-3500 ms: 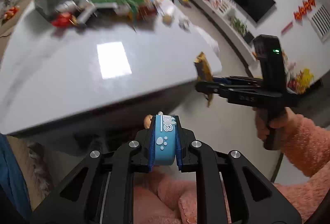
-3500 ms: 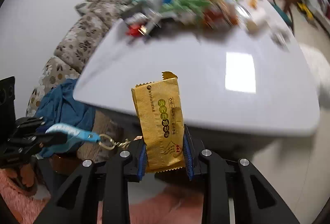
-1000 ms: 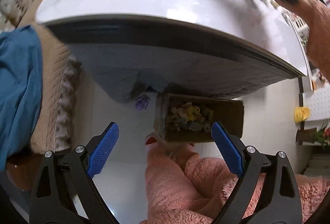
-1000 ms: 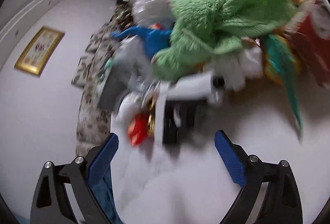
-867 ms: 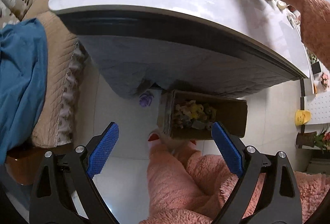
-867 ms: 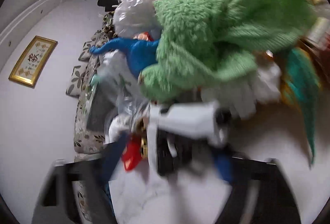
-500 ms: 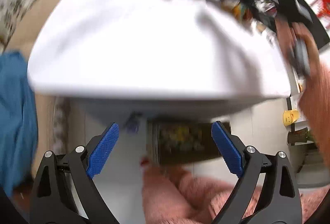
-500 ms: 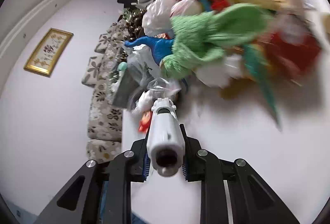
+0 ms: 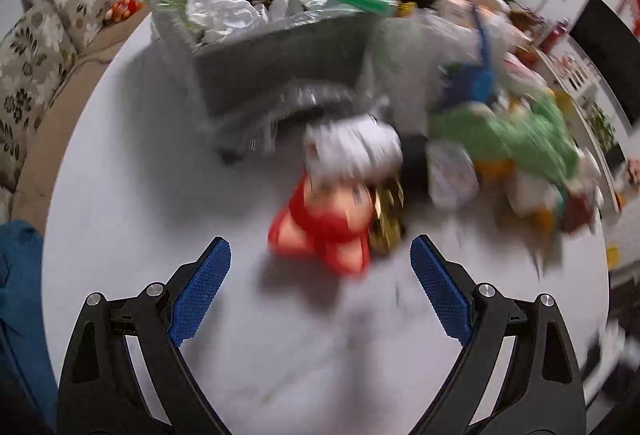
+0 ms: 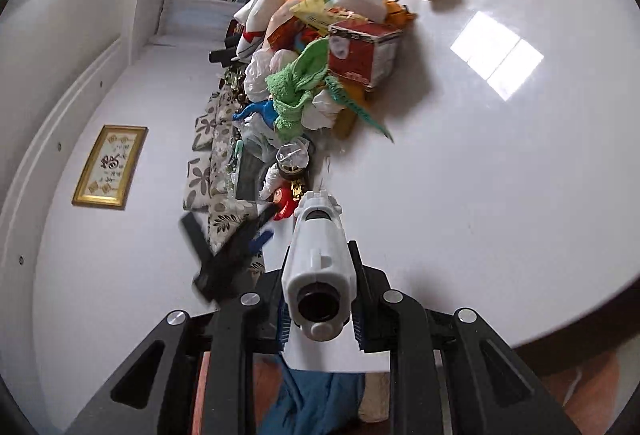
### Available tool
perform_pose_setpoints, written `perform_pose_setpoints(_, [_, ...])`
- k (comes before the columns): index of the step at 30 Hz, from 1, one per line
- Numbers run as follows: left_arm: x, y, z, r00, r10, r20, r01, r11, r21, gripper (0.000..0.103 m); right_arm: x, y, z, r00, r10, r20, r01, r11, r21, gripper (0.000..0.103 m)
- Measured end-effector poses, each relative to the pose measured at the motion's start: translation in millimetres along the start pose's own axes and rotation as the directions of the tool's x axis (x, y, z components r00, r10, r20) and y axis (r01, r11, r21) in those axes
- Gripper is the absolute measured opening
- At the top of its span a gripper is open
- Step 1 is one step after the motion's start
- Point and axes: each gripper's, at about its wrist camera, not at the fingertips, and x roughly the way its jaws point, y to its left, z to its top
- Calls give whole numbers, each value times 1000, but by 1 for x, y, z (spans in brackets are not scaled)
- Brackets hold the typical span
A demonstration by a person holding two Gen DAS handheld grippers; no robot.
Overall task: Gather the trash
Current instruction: 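Grasp the white toy pistol with the right tool while the left tool grasps the red toy figure, then lower both items into the cardboard box and open both tools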
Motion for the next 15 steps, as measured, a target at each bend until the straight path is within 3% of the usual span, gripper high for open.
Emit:
perform_pose_setpoints(3, [19, 6, 14, 997, -42, -60, 37, 996, -77, 89, -2, -4, -6, 1000, -7, -6, 7, 1000, 17, 23])
perform_pose_setpoints(5, [30, 10, 15, 994, -48, -103, 37, 993, -112, 83, -4, -6, -9, 1000, -3, -14, 3, 1000, 19, 24])
perform_pose_setpoints(6, [26, 11, 14, 996, -45, -76, 37, 994, -105, 65, -6, -7, -10, 1000, -5, -15, 5, 1000, 13, 24])
perform_pose_setpoints(7, [25, 15, 12, 993, -97, -72, 87, 988, -124, 55, -6, -7, -10, 1000, -10, -17, 10, 1000, 11, 24])
perform_pose_setpoints(9, [22, 25, 6, 985, -155, -75, 141, 976, -166, 55, -7, -8, -11, 1000, -3, -24, 3, 1000, 12, 24])
perform_pose_setpoints(15, [-12, 44, -23, 969, -243, -55, 229, 956, -184, 55, -3, -9, -8, 999, 2, -47, -2, 1000, 12, 24])
